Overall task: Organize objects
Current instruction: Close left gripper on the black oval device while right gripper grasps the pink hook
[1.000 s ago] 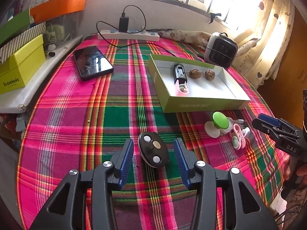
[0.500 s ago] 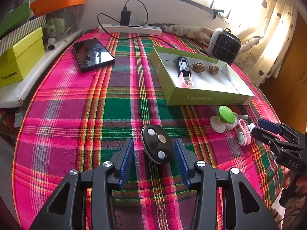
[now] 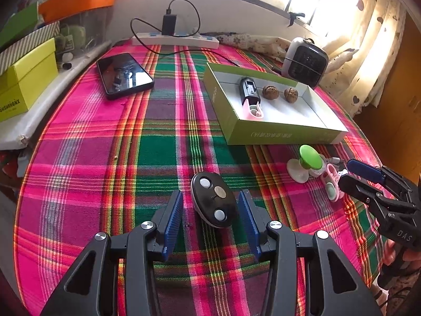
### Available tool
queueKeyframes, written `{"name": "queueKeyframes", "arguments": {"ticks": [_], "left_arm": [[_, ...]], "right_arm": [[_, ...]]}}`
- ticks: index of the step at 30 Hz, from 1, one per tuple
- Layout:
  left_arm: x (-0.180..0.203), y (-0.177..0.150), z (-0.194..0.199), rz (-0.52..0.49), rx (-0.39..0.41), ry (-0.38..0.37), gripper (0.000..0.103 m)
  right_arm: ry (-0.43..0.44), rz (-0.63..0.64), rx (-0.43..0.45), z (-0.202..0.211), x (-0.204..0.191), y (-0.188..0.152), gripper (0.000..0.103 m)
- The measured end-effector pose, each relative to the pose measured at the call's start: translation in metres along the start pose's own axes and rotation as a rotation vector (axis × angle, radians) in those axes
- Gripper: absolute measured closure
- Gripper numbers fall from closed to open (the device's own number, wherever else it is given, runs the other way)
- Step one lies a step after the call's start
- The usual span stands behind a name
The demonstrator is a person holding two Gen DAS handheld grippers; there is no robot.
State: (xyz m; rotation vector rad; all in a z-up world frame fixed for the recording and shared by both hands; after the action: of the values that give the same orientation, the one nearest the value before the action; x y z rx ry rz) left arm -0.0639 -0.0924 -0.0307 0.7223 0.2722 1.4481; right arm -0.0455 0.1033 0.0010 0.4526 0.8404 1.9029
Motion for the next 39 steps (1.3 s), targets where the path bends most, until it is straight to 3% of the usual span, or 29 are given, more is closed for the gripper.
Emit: {"name": "queueKeyframes", "arguments": {"ticks": [6,27,33,36,39], "left_arm": [[0.0,-0.001,0.0,0.0,0.0,-0.001,0.061],[0.002,0.003,-0.001,-0.004,0.005,-0.002,0.061],[0.002,0.005,-0.003,-0.008,0.009,0.011,0.064],[0.0,0.005,-0.003,0.005,0.011,0.018,0.068],[-0.003,0.006,-0.004,0.024,0.011,0.005,0.075]], "right_arm": [[0.039,-0.015,-0.05,-0.011,-0.003,-0.005,0.048],[-0.045,-0.037,-0.105,-0.027,0.005,-0.011,0.049],[-0.068,-0.041,-0.105,-0.025,0.009,-0.012,0.062],[-0.073,-0.04,-0.106,-0.024,0.01,-0.012,0.065],[-0.081,-0.036,-0.106,-0.024,0.01,-0.012,0.076]]}}
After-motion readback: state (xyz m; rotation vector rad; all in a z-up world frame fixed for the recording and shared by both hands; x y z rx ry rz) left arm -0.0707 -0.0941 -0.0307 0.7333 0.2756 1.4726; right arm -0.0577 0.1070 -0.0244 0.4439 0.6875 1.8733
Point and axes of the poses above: each gripper's, at about its wrist camera, not at the fingertips, and z roughly against the way its jaws point, x to its right, y to its top, the point moved 4 cm from there along -z, roughly the way its jaws point, and after that the axes turned 4 degrees about z, right-handed, at the moved point
